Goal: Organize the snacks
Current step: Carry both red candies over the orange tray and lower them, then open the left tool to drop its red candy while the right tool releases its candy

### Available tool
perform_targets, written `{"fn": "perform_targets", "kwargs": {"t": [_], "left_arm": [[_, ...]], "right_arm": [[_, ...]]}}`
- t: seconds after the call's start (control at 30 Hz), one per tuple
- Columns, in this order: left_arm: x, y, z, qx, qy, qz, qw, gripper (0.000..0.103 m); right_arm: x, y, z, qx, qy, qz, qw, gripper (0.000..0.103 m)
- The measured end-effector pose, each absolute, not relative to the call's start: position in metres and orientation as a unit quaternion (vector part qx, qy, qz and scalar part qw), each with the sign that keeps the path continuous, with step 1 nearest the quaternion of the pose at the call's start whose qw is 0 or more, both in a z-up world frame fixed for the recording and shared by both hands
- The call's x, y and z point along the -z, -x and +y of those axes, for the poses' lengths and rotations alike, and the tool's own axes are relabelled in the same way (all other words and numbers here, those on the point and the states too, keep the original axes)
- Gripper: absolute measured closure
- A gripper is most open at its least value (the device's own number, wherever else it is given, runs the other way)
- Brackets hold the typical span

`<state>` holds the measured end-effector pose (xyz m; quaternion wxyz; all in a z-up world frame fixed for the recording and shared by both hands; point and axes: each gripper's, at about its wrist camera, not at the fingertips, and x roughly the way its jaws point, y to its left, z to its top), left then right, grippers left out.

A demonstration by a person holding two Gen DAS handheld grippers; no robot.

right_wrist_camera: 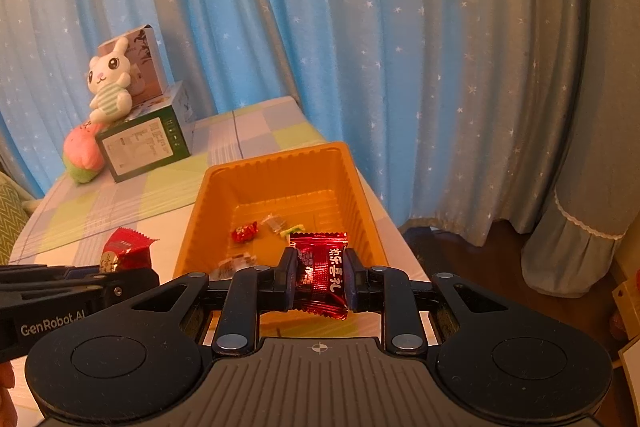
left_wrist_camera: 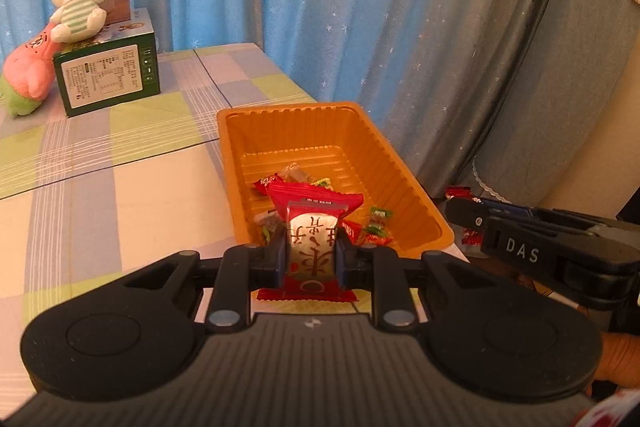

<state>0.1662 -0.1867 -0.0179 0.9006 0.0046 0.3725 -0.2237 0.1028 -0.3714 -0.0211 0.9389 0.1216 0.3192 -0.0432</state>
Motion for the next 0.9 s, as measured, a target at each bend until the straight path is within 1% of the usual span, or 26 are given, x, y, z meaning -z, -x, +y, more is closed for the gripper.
{"fn": "perform_targets", "kwargs": {"t": [0.47,0.9], "left_arm": [[0.025,-0.227,-0.2,0.236,-0.003,0.375,0.896,0.082],[0.046,-0.275,-0.214,0.235,0.001,0.393,0.889,0.082]], "right_arm": [[0.031,-0.157,-0.377,0.028,-0.109,0.324,0.939,0.079],[0.045,-0.214,-0.382,0.006,-0.086,0.336,0.938,0.079]]}}
